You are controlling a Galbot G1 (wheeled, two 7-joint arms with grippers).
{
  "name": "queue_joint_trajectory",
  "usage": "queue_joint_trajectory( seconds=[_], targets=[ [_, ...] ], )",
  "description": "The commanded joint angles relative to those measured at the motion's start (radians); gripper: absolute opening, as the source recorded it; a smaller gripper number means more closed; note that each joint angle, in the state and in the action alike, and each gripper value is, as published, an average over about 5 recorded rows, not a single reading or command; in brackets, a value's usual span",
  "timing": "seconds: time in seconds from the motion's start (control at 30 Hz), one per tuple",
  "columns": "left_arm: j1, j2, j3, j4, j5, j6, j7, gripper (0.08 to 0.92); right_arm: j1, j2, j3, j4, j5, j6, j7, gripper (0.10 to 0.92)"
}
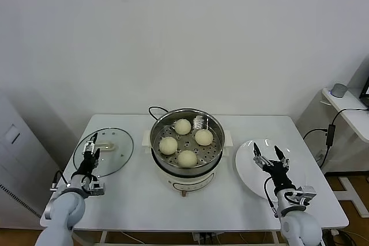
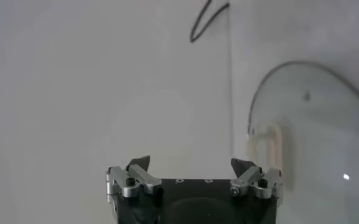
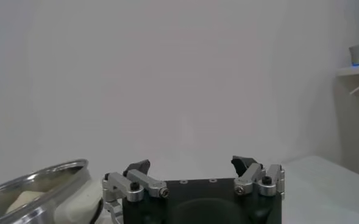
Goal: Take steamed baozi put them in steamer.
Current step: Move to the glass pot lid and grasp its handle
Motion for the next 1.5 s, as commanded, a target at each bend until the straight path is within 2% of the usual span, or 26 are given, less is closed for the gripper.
queue_joint_trajectory(
  seconds=[0.03,0.77,1.5],
  targets=[
    [-0.095,0.04,0.013,0.177,-0.007,-0.035,-0.019,0.823,-0.002,0.02,0.002,-0.003,-0.017,0.0,0.006,0.823],
    [-0.187,0.018,0.029,0.294,0.0,-0.028,-0.054,0.823,0.016,0.044,0.002,-0.034,-0.037,0.006,0.006,0.823],
    [-0.265,-0.018,0.041,0.453,0.005,-0.006,-0.201,0.823,0.024,0.053,0.003,-0.063,-0.05,0.016,0.004,0.823]
  ],
)
